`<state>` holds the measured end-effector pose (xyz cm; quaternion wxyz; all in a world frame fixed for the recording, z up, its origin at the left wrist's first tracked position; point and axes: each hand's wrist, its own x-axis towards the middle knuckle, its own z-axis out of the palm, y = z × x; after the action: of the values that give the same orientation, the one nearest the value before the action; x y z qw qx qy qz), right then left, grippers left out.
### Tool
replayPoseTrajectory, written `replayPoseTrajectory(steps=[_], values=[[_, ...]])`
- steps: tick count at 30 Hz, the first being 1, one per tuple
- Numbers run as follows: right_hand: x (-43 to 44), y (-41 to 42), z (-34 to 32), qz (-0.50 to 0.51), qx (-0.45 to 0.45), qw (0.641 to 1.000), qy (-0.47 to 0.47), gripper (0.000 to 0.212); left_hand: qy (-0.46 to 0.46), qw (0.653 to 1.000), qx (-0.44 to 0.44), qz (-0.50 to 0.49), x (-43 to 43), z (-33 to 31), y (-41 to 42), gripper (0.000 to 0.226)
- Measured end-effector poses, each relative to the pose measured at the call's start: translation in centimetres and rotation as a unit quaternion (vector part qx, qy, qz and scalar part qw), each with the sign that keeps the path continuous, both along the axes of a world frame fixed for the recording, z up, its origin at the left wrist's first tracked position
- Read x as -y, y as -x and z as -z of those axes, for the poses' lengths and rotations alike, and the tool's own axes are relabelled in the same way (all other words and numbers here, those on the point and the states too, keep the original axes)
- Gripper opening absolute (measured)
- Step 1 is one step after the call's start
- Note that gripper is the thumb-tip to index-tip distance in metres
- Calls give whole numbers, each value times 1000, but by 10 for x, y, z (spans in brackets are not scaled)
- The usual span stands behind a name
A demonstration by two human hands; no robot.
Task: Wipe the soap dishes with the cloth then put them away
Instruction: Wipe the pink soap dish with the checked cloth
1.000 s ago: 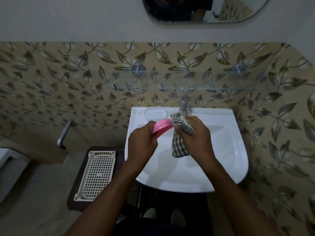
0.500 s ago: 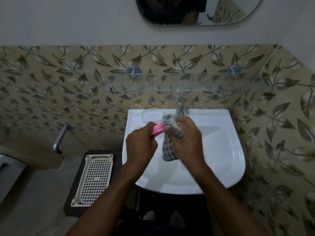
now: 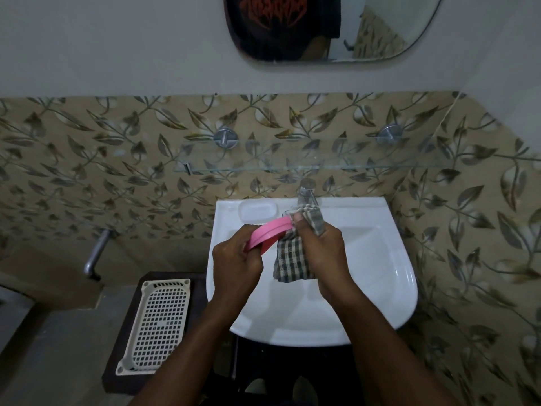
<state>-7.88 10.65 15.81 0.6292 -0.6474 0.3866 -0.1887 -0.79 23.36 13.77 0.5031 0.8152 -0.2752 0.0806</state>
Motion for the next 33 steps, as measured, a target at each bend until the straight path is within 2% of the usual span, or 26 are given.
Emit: replayPoseTrajectory(steps=[2, 3, 4, 6, 7, 8, 9, 11, 12, 14, 17, 18, 20, 22, 24, 25, 26, 27, 29, 30, 32, 33], values=[[-2, 1, -1, 6, 12, 997, -76, 42, 33, 999, -19, 10, 2, -3, 1, 30], [-5, 2, -3, 10, 35, 997, -63, 37, 42, 999, -28, 17, 3, -5, 0, 27], [-9, 3, -6, 13, 62, 998, -8, 28, 45, 998, -38, 22, 4, -6, -1, 25], [-15, 6, -14, -5, 114, 979, 168, 11, 57, 997, -47, 19, 5, -7, -2, 26], [-17, 6, -17, -20, 128, 961, 244, 13, 67, 996, -49, 13, 5, -8, -2, 27], [-17, 5, -19, -25, 139, 950, 277, 18, 80, 995, -59, 9, 5, -9, -1, 27], [-16, 5, -19, -23, 141, 953, 268, 20, 99, 992, -78, 8, 6, -9, 0, 26], [-17, 5, -20, -18, 134, 982, 135, 24, 147, 980, -136, 3, 7, -9, 1, 30], [-17, 5, -18, -25, 117, 991, 66, 30, 184, 967, -177, -1, 8, -8, 1, 28], [-17, 8, -11, -55, 74, 996, 6, 34, 264, 928, -262, 15, 8, -3, -1, 12], [-12, 11, -2, -86, 59, 992, 72, 16, 339, 872, -344, 76, 5, 5, -6, 29], [-7, 11, -2, -91, 60, 985, 132, 17, 325, 875, -351, 80, 4, 6, -7, 29], [6, 12, 1, -102, 54, 940, 320, 25, 253, 911, -316, 80, 0, 4, -10, 26], [18, 13, -2, -125, 46, 858, 495, 36, 135, 962, -207, 112, -1, 0, -15, 33], [26, 12, -8, -186, 40, 800, 568, 44, 39, 982, -133, 129, 5, -5, -19, 41], [27, 10, -9, -213, 38, 790, 573, 48, 22, 985, -118, 124, 8, -8, -19, 45], [28, 8, -10, -221, 40, 803, 551, 50, 21, 988, -110, 110, 9, -9, -17, 48], [27, 6, -13, -202, 44, 844, 495, 47, 26, 991, -101, 88, 10, -9, -18, 48], [26, 4, -20, -80, 47, 943, 320, 31, 33, 995, -88, 42, 11, -8, -21, 41], [25, 4, -23, -4, 58, 966, 250, 22, 36, 996, -80, 24, 11, -11, -22, 39], [15, 4, -24, 64, 93, 964, 242, 15, 22, 999, -44, -5, 13, -18, -20, 34], [4, 3, -26, 35, 114, 954, 276, 14, 22, 999, -33, -6, 14, -20, -17, 32]])
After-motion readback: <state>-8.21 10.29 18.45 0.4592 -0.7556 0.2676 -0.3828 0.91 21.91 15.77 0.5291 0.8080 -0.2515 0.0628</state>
